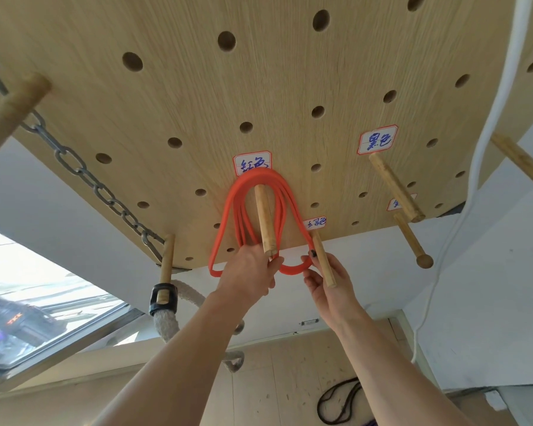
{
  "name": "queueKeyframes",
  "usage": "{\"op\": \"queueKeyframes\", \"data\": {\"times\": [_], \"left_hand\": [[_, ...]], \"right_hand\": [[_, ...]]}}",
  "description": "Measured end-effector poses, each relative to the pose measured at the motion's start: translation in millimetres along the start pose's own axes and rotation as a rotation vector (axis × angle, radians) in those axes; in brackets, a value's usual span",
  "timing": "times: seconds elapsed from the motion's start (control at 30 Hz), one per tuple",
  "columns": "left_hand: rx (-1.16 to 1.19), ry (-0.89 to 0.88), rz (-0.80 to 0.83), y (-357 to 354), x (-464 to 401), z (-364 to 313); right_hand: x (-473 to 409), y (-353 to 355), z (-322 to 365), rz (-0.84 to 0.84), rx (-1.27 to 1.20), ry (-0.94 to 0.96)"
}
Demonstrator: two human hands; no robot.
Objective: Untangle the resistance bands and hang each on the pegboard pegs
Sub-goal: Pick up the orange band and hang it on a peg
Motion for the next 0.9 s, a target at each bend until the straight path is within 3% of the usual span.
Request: {"op": "queueKeyframes", "data": {"times": [0.33,0.47,0.53,0.7,0.8,0.9], "left_hand": [[-0.014,-0.086,-0.13,19.8,11.4,-4.1],[-0.076,-0.243,-0.28,41.7,30.4,-4.7],[-0.073,-0.22,-0.398,58.5,40.8,-1.1],[-0.028,-0.139,-0.56,90.5,47.1,-1.1],[-0.061,-0.177,-0.545,98.1,41.1,-11.8],[-0.077,-0.158,-0.529,103.7,32.6,-21.1]], "right_hand": [[-0.4,4.6,0.6,-0.009,-0.014,-0.029],[11.5,16.6,9.5,-0.193,0.028,-0.009],[28.0,19.8,18.1,-0.303,0.141,0.101],[91.5,11.3,38.1,-0.458,0.574,0.673],[111.9,-19.6,54.7,-0.331,0.632,0.907],[107.7,-58.7,67.4,-0.153,0.745,1.006]]}}
Point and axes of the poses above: each hand's wrist, its own x-axis away from the middle knuckle, its own y-axis out of the back of the hand, z = x × y, the point moved 3 cm from there along -x, towards the middle knuckle, and after that the axes turned 11 degrees about -z, right-handed, at the moved point
